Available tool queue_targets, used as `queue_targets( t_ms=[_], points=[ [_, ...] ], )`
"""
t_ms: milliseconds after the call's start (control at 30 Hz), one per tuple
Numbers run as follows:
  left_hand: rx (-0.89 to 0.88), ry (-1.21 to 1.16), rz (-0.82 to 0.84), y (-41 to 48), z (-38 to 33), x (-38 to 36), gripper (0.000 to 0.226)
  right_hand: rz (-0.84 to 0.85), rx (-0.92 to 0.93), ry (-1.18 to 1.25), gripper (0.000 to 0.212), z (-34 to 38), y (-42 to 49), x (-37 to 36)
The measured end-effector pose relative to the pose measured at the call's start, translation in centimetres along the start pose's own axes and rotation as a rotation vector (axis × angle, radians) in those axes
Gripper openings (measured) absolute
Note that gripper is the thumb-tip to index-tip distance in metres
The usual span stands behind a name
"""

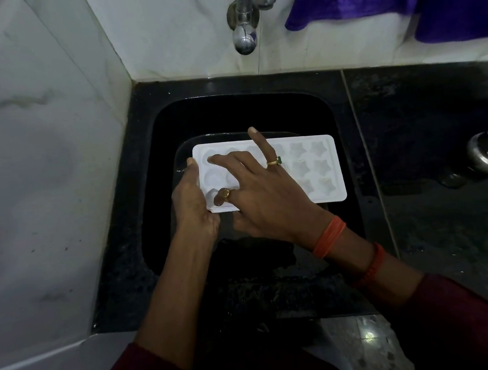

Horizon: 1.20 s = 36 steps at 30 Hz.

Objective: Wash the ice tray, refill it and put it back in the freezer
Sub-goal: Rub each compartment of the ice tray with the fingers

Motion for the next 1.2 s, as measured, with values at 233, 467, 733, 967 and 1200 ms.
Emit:
queue_targets(
  t_ms=[233,467,733,967,1200],
  points=[
    [-0.014,-0.11,-0.068,-0.24,-0.35,0.23,0.051,-0.048,-0.011,0.001,0.029,0.04,0.19,0.71],
    [0.068,-0.142,-0.059,-0.93,0.32,-0.01,0.066,-0.032,0.003,-0.012,0.023,0.44,0.38,0.03],
    [0.011,-0.076,-0.088,-0.71,-0.26,0.31,0.061,-0.099,-0.012,-0.008,0.017,0.13,0.39,0.54],
    [0.05,-0.108,-0.074,-0.34,0.48,0.35,0.073,-0.071,-0.025,0.009,0.018,0.35,0.64,0.21],
    [0.077,-0.177,-0.078,-1.02,0.3,-0.17,0.045,-0.064,-0.024,0.016,0.021,0.41,0.49,-0.08]
  ],
)
Point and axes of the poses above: each hand's wrist, its own y-axis towards the middle knuckle, its own x-axis out of the back of the hand, z = x × y, the point moved 9 cm from there along y, towards the middle knuckle, and after that the axes turned 7 degrees about y, right-handed, at the moved point
